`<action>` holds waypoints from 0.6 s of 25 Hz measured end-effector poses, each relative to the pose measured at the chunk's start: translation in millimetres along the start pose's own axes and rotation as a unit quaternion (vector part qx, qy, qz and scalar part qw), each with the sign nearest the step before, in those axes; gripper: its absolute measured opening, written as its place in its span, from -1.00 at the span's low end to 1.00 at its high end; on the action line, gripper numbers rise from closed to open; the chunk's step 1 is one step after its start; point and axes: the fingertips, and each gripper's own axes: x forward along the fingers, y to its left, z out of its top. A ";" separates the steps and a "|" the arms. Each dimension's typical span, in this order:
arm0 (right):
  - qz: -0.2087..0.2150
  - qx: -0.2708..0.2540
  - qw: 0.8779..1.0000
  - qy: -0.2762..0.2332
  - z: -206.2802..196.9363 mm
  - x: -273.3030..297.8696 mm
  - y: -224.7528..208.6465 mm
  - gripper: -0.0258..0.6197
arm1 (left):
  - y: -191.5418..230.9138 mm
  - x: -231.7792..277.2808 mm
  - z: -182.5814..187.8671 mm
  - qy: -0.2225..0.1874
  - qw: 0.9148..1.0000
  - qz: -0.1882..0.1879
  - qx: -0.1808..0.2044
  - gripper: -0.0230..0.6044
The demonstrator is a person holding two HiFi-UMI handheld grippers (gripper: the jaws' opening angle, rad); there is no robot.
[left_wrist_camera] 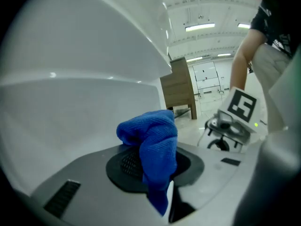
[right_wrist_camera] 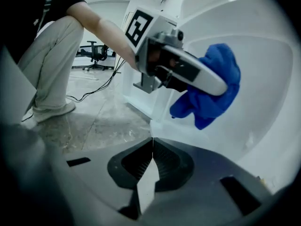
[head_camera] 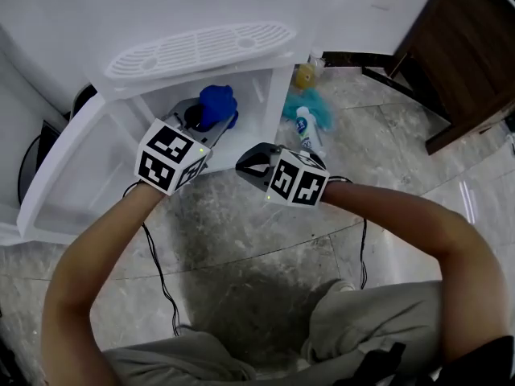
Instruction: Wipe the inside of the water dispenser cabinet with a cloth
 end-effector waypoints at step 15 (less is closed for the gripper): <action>-0.007 -0.029 1.000 0.008 34.9 0.7 -15.6 -0.92 | -55.4 -73.2 -127.5 0.182 0.971 -0.129 0.087 -0.64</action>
